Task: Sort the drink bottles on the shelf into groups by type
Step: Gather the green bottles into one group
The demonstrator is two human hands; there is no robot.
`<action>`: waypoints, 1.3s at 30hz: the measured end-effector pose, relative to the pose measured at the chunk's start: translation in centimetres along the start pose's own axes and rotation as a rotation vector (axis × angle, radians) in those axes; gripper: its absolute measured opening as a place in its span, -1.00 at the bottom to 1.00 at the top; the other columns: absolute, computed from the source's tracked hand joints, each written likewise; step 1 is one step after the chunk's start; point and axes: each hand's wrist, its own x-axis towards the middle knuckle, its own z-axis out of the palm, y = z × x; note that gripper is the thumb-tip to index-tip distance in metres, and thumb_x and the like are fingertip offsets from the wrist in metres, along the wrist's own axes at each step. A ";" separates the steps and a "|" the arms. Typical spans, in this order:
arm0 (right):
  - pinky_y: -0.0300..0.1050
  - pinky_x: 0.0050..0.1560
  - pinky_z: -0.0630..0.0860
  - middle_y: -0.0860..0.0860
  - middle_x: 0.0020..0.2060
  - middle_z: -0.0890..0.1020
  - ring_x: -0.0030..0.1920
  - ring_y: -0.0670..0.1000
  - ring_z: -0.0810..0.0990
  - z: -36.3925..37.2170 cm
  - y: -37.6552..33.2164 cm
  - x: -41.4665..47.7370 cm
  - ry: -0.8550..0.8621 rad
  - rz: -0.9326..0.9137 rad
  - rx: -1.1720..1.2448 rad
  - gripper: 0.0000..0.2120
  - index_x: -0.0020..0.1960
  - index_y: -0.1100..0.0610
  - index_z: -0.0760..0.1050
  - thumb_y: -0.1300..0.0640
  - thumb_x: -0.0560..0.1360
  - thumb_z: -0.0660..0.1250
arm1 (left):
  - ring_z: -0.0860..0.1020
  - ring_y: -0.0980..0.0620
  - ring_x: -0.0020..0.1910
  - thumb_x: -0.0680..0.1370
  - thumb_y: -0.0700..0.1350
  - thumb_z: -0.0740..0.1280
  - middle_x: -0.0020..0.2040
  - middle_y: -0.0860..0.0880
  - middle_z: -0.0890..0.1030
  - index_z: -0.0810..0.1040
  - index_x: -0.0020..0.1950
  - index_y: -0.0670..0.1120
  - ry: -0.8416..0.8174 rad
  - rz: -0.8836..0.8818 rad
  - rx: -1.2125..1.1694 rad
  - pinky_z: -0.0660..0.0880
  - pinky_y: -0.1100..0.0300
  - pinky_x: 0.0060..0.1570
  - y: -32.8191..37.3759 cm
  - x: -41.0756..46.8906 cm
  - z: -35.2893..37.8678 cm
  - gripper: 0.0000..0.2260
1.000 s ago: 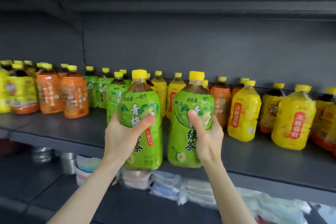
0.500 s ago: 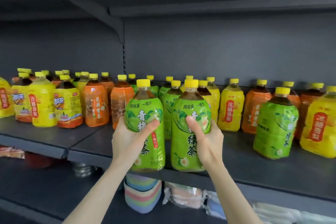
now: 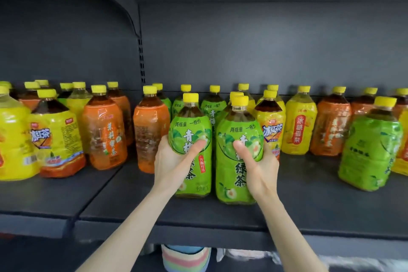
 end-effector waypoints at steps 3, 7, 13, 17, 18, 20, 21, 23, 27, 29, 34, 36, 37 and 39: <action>-0.19 0.15 0.37 -0.20 -0.01 0.57 0.01 -0.16 0.53 0.7 0.2 -0.3 0.080 -0.001 -0.007 -0.17 0.28 0.14 0.45 -0.37 0.19 0.39 | 0.52 0.08 0.11 0.16 0.42 0.42 0.12 0.06 0.56 0.36 0.17 0.05 -0.084 0.027 -0.014 0.38 0.22 0.03 -1.0 0.9 0.5 -0.27; -0.04 0.19 0.51 -0.16 0.02 0.66 0.08 -0.13 0.62 1.4 0.0 -1.1 0.162 -0.030 -0.017 -0.29 0.18 0.02 0.53 -0.39 0.17 0.38 | 0.46 0.09 0.20 0.21 0.36 0.45 0.22 0.02 0.47 0.31 0.27 0.00 -0.188 0.020 -0.109 0.38 0.18 0.17 -2.1 1.9 1.1 -0.22; 0.13 0.30 0.45 0.02 0.19 0.62 0.23 0.03 0.56 1.6 -0.1 -1.2 0.201 -0.018 -0.074 0.13 0.38 0.17 0.41 -0.58 0.06 0.33 | 0.44 0.17 0.24 0.29 0.23 0.44 0.24 0.16 0.45 0.12 0.46 -0.02 -0.384 -0.062 -0.293 0.35 0.21 0.19 -1.9 2.8 0.7 -0.13; 0.04 0.22 0.51 -0.06 0.07 0.66 0.11 -0.03 0.61 1.5 0.0 -1.1 0.198 -0.022 -0.089 -0.19 0.25 0.11 0.50 -0.39 0.18 0.35 | 0.44 0.24 0.20 0.39 0.13 0.40 0.19 0.24 0.45 0.11 0.45 0.02 -0.395 -0.057 -0.308 0.35 0.26 0.16 -2.1 3.0 1.2 -0.26; -0.03 0.17 0.53 -0.10 0.03 0.67 0.07 -0.08 0.63 1.3 0.2 -1.0 0.192 -0.019 -0.089 -0.28 0.20 0.06 0.53 -0.37 0.19 0.35 | 0.44 0.23 0.20 0.39 0.13 0.40 0.20 0.22 0.45 0.11 0.45 0.03 -0.397 -0.061 -0.315 0.35 0.25 0.17 -2.1 3.1 1.4 -0.26; -0.23 0.04 0.52 -0.18 -0.05 0.67 -0.01 -0.20 0.63 1.1 0.4 -0.8 0.188 -0.017 -0.090 -0.43 0.09 -0.05 0.53 -0.35 0.20 0.35 | 0.45 0.19 0.22 0.39 0.13 0.40 0.23 0.18 0.45 0.09 0.45 0.04 -0.408 -0.068 -0.326 0.37 0.22 0.18 -2.1 3.2 1.8 -0.25; -0.32 -0.03 0.50 -0.21 -0.09 0.67 -0.05 -0.25 0.63 1.0 0.4 -0.7 0.188 -0.020 -0.087 -0.49 0.05 -0.09 0.52 -0.34 0.20 0.35 | 0.45 0.20 0.22 0.41 0.10 0.41 0.24 0.17 0.45 0.07 0.46 0.03 -0.413 -0.070 -0.331 0.38 0.25 0.15 -2.1 3.2 2.0 -0.26; -0.40 -0.10 0.47 -0.26 -0.16 0.67 -0.09 -0.30 0.62 0.7 0.4 -0.5 0.193 -0.027 -0.074 -0.53 0.01 -0.10 0.51 -0.33 0.20 0.35 | 0.45 0.21 0.22 0.45 0.04 0.40 0.25 0.15 0.44 0.05 0.48 0.02 -0.414 -0.075 -0.338 0.38 0.29 0.11 -2.2 3.4 2.7 -0.28; -0.55 -0.20 0.42 -0.26 -0.18 0.64 -0.15 -0.38 0.60 0.0 0.5 0.3 0.175 -0.052 -0.049 -0.53 0.05 0.02 0.52 -0.22 0.26 0.41 | 0.43 0.13 0.24 0.46 0.04 0.39 0.30 0.08 0.42 0.04 0.50 -0.02 -0.394 -0.071 -0.331 0.36 0.27 0.13 -2.0 3.5 3.8 -0.26; -0.53 -0.16 0.43 -0.24 -0.12 0.64 -0.11 -0.35 0.60 -0.3 0.9 0.8 0.169 -0.060 -0.052 -0.43 0.10 0.06 0.53 -0.28 0.23 0.39 | 0.43 0.13 0.25 0.47 0.03 0.39 0.31 0.06 0.42 0.04 0.49 -0.01 -0.374 -0.068 -0.327 0.37 0.29 0.13 -2.2 3.7 4.3 -0.28; -0.25 0.02 0.48 -0.18 -0.04 0.66 -0.02 -0.25 0.61 -0.6 2.0 1.7 0.159 -0.059 -0.061 -0.24 0.21 0.11 0.51 -0.37 0.18 0.34 | 0.43 0.12 0.25 0.49 -0.01 0.39 0.32 0.04 0.42 0.04 0.49 -0.03 -0.334 -0.076 -0.297 0.39 0.35 0.07 -2.7 4.7 5.1 -0.30; -0.22 0.04 0.49 -0.17 -0.04 0.66 -0.01 -0.23 0.61 -0.6 2.1 1.7 0.160 -0.065 -0.057 -0.21 0.23 0.13 0.51 -0.38 0.18 0.34 | 0.43 0.10 0.26 0.46 0.03 0.40 0.33 0.00 0.41 0.05 0.48 -0.02 -0.333 -0.086 -0.289 0.42 0.31 0.10 -2.9 5.3 5.5 -0.27; -0.23 0.03 0.49 -0.18 -0.05 0.66 -0.02 -0.23 0.62 -0.5 2.2 1.7 0.162 -0.068 -0.055 -0.23 0.22 0.12 0.51 -0.37 0.18 0.34 | 0.41 0.08 0.29 0.42 0.11 0.42 0.35 0.00 0.40 0.06 0.48 0.01 -0.336 -0.093 -0.278 0.42 0.21 0.19 -3.0 5.6 5.6 -0.23; -0.29 -0.01 0.48 -0.20 -0.07 0.66 -0.05 -0.27 0.62 -0.5 2.2 1.7 0.162 -0.063 -0.047 -0.29 0.17 0.07 0.52 -0.36 0.19 0.35 | 0.34 0.02 0.37 0.28 0.34 0.42 0.39 0.00 0.34 0.08 0.48 0.09 -0.345 -0.117 -0.229 0.34 -0.03 0.35 -3.3 6.0 5.7 -0.10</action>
